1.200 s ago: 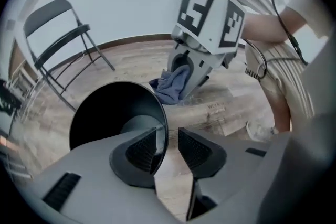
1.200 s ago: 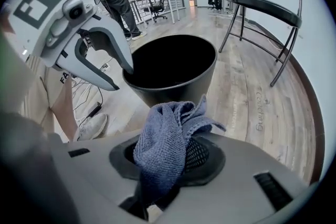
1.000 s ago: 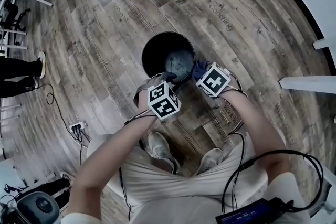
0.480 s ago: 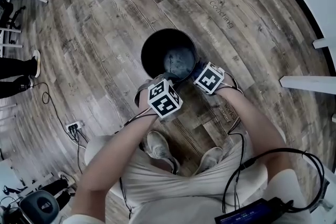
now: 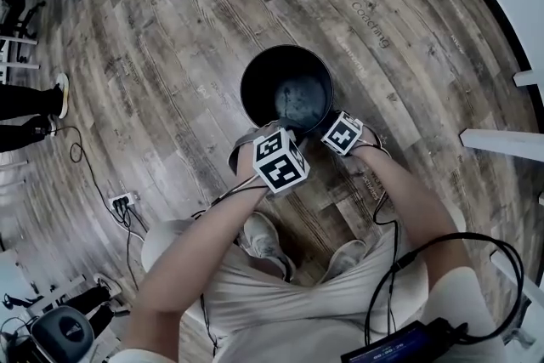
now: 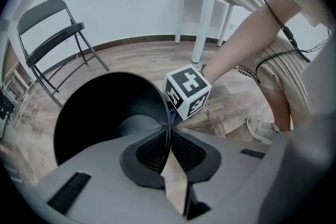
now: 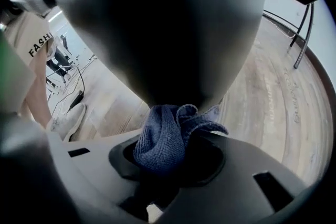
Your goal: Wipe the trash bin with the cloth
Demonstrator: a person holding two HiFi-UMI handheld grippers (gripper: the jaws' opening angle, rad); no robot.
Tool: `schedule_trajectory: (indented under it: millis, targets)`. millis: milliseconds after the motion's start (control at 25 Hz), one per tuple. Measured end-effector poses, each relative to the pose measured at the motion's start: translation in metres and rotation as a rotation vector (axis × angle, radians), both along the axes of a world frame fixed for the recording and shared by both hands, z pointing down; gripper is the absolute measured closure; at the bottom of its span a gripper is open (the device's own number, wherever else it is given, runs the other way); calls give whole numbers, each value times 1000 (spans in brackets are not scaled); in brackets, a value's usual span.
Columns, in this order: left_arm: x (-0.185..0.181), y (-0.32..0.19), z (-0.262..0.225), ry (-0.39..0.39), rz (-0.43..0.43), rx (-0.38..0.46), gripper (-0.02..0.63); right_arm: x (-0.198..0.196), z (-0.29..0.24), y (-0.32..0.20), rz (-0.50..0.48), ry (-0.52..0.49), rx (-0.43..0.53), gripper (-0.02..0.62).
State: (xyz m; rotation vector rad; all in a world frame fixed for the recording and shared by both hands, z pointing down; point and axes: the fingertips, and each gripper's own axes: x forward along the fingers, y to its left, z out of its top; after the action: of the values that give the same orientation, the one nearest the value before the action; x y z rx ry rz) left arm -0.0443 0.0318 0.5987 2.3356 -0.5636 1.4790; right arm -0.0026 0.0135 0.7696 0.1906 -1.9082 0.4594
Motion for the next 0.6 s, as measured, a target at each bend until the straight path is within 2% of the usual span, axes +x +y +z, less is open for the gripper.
schedule_trajectory:
  millis: [240, 440, 600]
  targets:
    - [1, 1, 0, 7, 13, -21, 569, 1, 27, -1, -43, 2, 66, 486]
    - [1, 0, 1, 6, 10, -26, 569, 1, 41, -4, 9, -35, 38, 486]
    - [1, 3, 4, -10, 11, -45, 569, 22, 29, -7, 24, 77, 1, 485]
